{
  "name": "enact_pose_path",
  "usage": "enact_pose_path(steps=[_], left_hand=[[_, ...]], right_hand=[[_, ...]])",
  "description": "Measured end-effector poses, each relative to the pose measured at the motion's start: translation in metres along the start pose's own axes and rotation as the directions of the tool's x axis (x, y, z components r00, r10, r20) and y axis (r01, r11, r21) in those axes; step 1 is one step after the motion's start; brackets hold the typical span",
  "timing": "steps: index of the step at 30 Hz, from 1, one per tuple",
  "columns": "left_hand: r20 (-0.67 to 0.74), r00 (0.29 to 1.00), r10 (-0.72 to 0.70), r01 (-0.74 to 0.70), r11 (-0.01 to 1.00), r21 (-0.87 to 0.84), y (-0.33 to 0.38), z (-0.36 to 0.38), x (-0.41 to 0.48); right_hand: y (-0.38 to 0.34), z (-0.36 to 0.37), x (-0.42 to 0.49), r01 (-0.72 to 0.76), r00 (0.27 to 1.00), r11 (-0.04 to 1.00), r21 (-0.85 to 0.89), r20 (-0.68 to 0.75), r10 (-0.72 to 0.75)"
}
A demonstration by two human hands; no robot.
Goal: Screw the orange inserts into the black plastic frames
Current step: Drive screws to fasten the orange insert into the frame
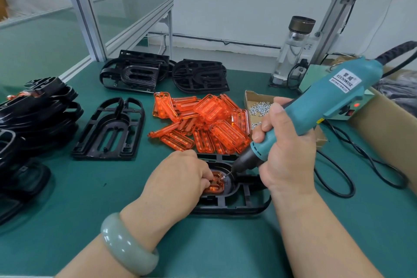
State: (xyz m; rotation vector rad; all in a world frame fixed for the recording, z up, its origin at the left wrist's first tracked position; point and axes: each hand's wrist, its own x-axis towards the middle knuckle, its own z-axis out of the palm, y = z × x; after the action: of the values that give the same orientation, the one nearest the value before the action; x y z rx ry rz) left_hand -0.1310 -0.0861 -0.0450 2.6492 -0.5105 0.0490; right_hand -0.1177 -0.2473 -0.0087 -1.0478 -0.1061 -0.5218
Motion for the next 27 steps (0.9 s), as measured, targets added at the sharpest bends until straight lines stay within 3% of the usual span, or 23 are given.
enact_pose_path(steps=[14,21,27], left_hand=[[0.004,1.000,-0.010,0.010,1.000,0.008,0.002,-0.001,0.000],[0.023,1.000,0.014,-0.015,0.998,0.063,0.005,-0.004,0.000],[0.036,0.999,0.026,-0.030,0.993,0.113,0.007,-0.006,0.000]], right_hand=[[0.003,0.005,-0.002,-0.011,0.993,0.999,-0.043,0.117,0.016],[0.003,0.013,0.001,-0.020,0.964,0.998,-0.067,0.263,0.037],[0.004,0.013,0.004,-0.076,0.887,0.996,-0.036,0.454,0.084]])
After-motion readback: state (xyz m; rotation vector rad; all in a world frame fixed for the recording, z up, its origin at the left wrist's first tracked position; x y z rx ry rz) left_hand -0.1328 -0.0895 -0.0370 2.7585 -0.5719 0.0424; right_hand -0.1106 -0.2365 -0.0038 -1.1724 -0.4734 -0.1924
